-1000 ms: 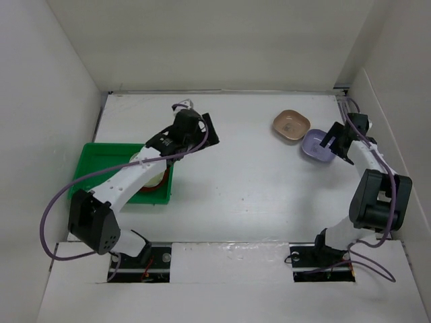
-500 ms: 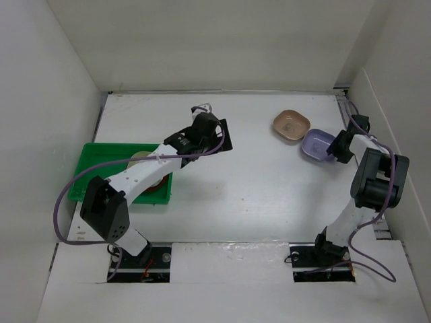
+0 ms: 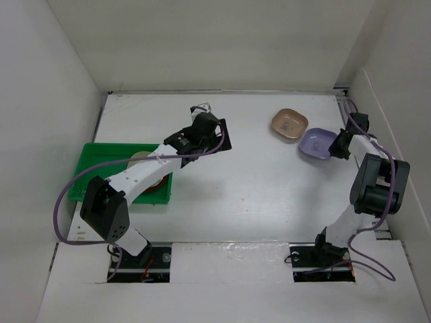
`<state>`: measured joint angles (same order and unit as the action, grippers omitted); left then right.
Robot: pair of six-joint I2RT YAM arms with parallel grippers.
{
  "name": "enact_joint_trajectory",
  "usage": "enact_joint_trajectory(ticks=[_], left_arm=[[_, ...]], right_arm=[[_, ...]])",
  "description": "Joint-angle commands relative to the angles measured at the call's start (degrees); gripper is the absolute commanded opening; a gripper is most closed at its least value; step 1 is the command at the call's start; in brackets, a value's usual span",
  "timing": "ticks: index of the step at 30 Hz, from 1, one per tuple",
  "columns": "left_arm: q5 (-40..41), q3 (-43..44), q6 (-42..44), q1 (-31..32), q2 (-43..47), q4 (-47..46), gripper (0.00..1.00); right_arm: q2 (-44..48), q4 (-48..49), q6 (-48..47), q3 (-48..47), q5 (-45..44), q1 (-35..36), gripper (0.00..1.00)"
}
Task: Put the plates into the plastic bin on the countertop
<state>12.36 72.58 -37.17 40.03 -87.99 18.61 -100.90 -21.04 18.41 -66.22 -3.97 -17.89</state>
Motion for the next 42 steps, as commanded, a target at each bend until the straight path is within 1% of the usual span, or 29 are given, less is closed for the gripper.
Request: enact_joint_trajectory(ticks=[1, 4, 5, 8, 9, 11, 12, 15, 16, 17, 18, 19, 20, 23, 24, 26, 27, 28, 29, 31, 32, 33, 36, 37, 38, 39, 40, 41, 42], left_arm=[[0.0, 1.4, 1.2, 0.0, 1.2, -0.1, 1.0], [-3.6, 4.1, 2.7, 0.0, -1.0, -1.1, 1.0], [-5.0, 5.1, 3.2, 0.0, -1.8, -1.1, 1.0], [-8.4, 9.3, 6.0, 0.6, -4.8, -2.4, 1.0], [-9.2, 11.4, 6.7, 1.1, -5.6, -2.4, 1.0], [-12.5, 13.6, 8.1, 1.1, -7.8, -3.8, 1.0], [-13.3, 14.9, 8.6, 1.1, -8.7, -3.8, 1.0], [-13.3, 19.7, 8.6, 1.1, -12.6, -3.1, 1.0], [-13.3, 22.1, 8.6, 1.1, -13.6, -2.5, 1.0], [-13.3, 23.0, 8.6, 1.1, -15.4, -2.0, 1.0], [-13.3, 23.7, 8.6, 1.1, -16.2, -1.4, 1.0], [-13.3, 23.7, 9.1, 1.1, -16.7, -1.4, 1.0], [-13.3, 23.7, 9.1, 1.1, -17.4, -1.4, 1.0], [-12.6, 24.3, 8.6, 1.1, -18.1, -0.7, 0.95], [-12.1, 23.5, 8.1, 1.1, -18.1, -0.7, 0.95], [-12.1, 22.4, 8.1, 1.1, -18.1, -1.2, 0.83], [-12.1, 21.9, 7.5, 1.1, -18.1, -1.2, 0.76], [-11.4, 21.9, 6.9, 1.1, -18.1, -1.2, 0.63], [-11.4, 21.3, 6.9, 1.1, -18.1, -1.2, 0.34], [-10.9, 21.3, 6.9, 1.1, -17.6, -0.3, 0.11], [-9.4, 21.3, 6.9, 1.1, -17.6, 0.5, 0.02], [-8.5, 22.0, 6.9, 1.1, -17.6, 1.4, 0.0], [-5.5, 23.7, 6.9, 0.5, -17.6, 4.7, 0.0], [-4.9, 23.7, 6.9, 0.5, -17.6, 5.3, 0.0], [-4.9, 23.7, 6.3, -0.6, -17.0, 5.9, 0.0], [-4.1, 21.9, 5.3, -2.7, -15.0, 6.7, 0.0], [-3.5, 21.9, 5.3, -4.0, -15.0, 6.7, 0.0], [-2.8, 19.9, 3.6, -5.4, -13.9, 7.6, 0.0], [-2.2, 18.7, 2.9, -8.4, -11.3, 7.6, 0.0]], right_arm=[[6.6, -1.8, 2.0, 1.4, -6.1, 0.3, 0.0], [13.6, -3.5, 3.9, 4.5, -10.7, 2.2, 0.0], [15.5, -3.5, 4.9, 5.1, -14.4, 4.0, 0.0], [21.5, -5.9, 5.9, 6.4, -19.0, 7.5, 0.0], [22.8, -5.2, 4.4, 7.0, -19.0, 11.0, 0.0], [24.8, -6.1, 2.3, 7.0, -19.0, 15.7, 0.0], [25.3, -6.1, 1.5, 6.5, -17.1, 20.7, 0.0], [28.6, -5.0, 1.4, 6.4, -15.7, 27.8, 0.0], [29.9, -3.8, 2.4, 7.0, -14.2, 31.3, 0.0], [32.5, -2.3, 2.9, 8.0, -12.1, 32.8, 0.0], [33.7, -0.4, 2.9, 8.8, -9.8, 34.3, 0.0], [34.8, 3.0, 4.0, 9.7, -6.4, 37.4, 0.0], [35.6, 4.1, 4.5, 10.2, -5.1, 38.4, 0.0], [36.7, 4.7, 5.9, 9.7, -4.1, 42.0, 0.0], [36.7, 4.7, 5.9, 9.7, -3.5, 42.6, 0.0], [36.7, 5.7, 6.5, 9.7, -1.5, 44.1, 0.0], [36.2, 5.7, 6.5, 9.2, -2.0, 44.7, 0.0], [36.2, 5.7, 7.1, 9.2, -3.0, 45.4, 0.0], [36.2, 5.7, 7.1, 9.2, -5.1, 46.1, 0.0], [35.7, 5.7, 7.1, 8.6, -6.6, 47.4, 0.0], [35.7, 5.1, 7.1, 8.6, -7.4, 47.4, 0.0], [35.7, 4.0, 7.1, 7.9, -9.3, 47.9, 0.0], [35.2, 4.0, 7.1, 6.6, -9.9, 47.9, 0.0], [35.2, 4.5, 7.1, 6.6, -9.9, 47.9, 0.03], [35.2, 4.5, 6.6, 6.6, -9.2, 47.9, 0.09], [35.2, 5.4, 6.5, 6.6, -9.2, 47.4, 0.37], [35.2, 5.4, 5.9, 6.6, -9.2, 46.9, 0.51], [35.2, 6.0, 5.9, 6.6, -9.2, 46.4, 0.68], [34.6, 6.0, 5.4, 6.6, -9.2, 45.8, 0.8]])
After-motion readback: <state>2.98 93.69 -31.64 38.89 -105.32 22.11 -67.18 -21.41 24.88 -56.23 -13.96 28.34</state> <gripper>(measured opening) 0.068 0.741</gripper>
